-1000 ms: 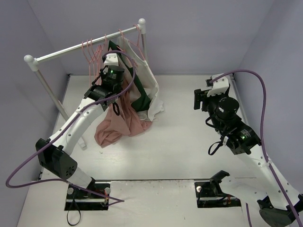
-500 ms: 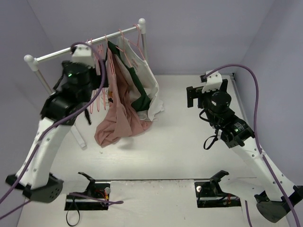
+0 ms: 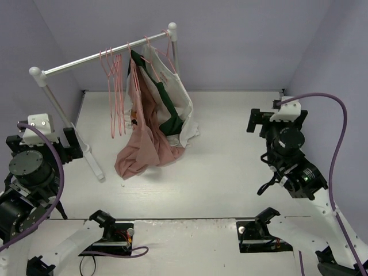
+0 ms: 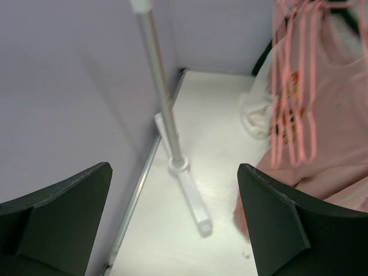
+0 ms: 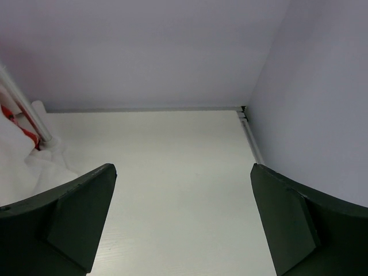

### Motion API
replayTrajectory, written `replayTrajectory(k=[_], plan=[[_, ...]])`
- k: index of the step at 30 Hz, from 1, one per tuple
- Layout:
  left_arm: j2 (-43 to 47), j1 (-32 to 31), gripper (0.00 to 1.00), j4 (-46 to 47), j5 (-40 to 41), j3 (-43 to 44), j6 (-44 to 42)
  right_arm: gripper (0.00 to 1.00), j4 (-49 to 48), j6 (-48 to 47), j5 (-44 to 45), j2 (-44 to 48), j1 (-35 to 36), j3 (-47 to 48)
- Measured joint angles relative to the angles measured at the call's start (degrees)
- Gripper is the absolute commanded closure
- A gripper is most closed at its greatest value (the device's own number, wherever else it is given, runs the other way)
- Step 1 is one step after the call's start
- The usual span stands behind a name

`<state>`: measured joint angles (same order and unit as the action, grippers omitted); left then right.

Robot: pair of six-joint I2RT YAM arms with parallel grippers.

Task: Place the t-shirt on the hanger
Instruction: Reset both arms

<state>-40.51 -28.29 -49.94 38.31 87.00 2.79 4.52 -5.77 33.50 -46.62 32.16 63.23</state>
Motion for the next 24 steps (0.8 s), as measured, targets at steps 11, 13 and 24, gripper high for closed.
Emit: replayTrajectory(k=[11, 13, 24], plan=[[5.58, 0.00, 0.13, -2.26, 5.74, -6.81, 2.04, 0.00, 0.24, 3.34, 7.23, 5.65, -0.26, -5.23], [6.00, 0.00, 0.13, -2.35, 5.78, -7.57, 2.97, 0.00, 0.24, 4.49, 7.85, 5.55, -0.26, -5.23], [6.40, 0.00, 0.13, -2.55, 5.65, -7.96, 5.03, 0.00, 0.23, 6.22, 9.11, 5.04, -0.26, -5.17]])
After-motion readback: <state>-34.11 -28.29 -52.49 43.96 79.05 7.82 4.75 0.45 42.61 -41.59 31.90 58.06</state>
